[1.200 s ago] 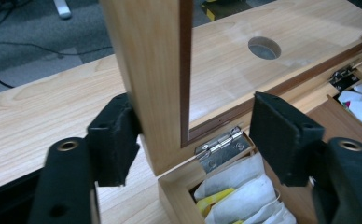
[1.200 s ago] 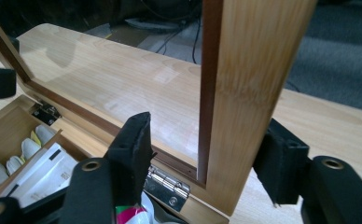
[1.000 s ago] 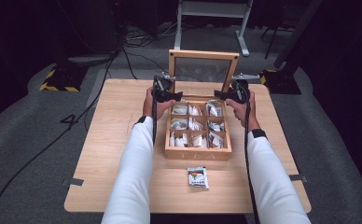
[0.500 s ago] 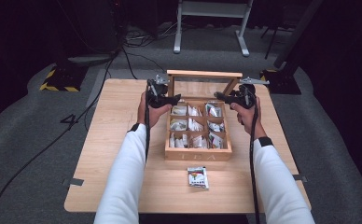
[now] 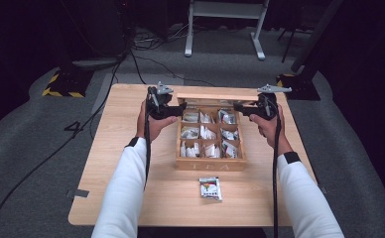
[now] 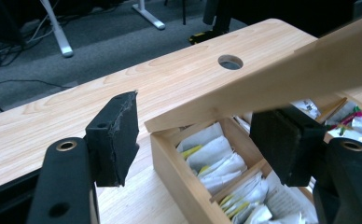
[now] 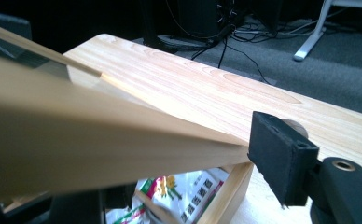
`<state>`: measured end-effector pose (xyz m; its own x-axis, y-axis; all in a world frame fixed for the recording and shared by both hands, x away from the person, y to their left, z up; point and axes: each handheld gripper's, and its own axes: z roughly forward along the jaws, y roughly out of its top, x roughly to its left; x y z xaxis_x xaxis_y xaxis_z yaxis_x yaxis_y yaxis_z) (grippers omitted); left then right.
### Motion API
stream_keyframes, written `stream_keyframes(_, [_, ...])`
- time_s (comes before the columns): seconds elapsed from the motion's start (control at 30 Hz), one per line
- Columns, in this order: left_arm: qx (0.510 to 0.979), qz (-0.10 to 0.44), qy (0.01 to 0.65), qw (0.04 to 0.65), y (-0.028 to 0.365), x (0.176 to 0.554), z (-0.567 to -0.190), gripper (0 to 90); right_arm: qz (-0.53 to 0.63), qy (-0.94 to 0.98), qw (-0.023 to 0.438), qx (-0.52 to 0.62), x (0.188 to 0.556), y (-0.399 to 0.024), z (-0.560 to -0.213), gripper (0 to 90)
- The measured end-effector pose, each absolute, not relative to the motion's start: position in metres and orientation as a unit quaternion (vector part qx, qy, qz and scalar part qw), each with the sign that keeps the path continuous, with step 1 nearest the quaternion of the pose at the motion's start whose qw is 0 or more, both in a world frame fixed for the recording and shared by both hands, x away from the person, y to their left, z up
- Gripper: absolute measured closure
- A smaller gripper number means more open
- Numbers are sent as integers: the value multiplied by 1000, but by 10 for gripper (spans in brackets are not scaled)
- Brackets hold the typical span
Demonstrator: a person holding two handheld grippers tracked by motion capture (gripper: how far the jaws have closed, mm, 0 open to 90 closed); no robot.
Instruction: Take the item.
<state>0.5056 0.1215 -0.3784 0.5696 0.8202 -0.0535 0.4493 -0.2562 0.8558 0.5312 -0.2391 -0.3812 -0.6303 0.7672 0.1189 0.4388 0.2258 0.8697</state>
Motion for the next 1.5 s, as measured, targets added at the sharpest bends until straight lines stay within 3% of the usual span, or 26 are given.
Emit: stream_keyframes(1.5, [816,260,333,393,120,436,-339,306,457,796,236,321,460,-243,-352,356])
